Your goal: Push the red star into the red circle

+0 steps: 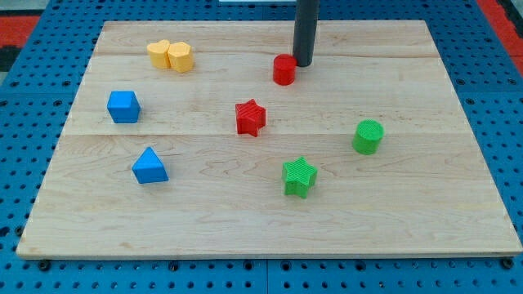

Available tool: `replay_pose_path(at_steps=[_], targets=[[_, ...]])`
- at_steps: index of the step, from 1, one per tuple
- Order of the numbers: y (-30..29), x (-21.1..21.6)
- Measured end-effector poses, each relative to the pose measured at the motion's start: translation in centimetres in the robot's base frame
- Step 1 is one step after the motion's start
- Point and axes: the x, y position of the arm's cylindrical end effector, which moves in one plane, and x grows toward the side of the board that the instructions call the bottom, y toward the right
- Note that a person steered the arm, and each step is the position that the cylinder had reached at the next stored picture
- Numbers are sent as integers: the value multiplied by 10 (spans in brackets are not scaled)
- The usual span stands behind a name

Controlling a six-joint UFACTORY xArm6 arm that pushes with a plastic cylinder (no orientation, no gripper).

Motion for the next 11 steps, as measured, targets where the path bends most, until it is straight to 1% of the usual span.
replay_pose_path(at_steps=[1,2,3,4,5,6,7,8,9,10,11], targets=[[-11,-3],[26,59],[-32,135],[-81,129],[-85,104],[-90,146],[-148,106],[-135,80],[-124,86],[-96,99],[-67,77]])
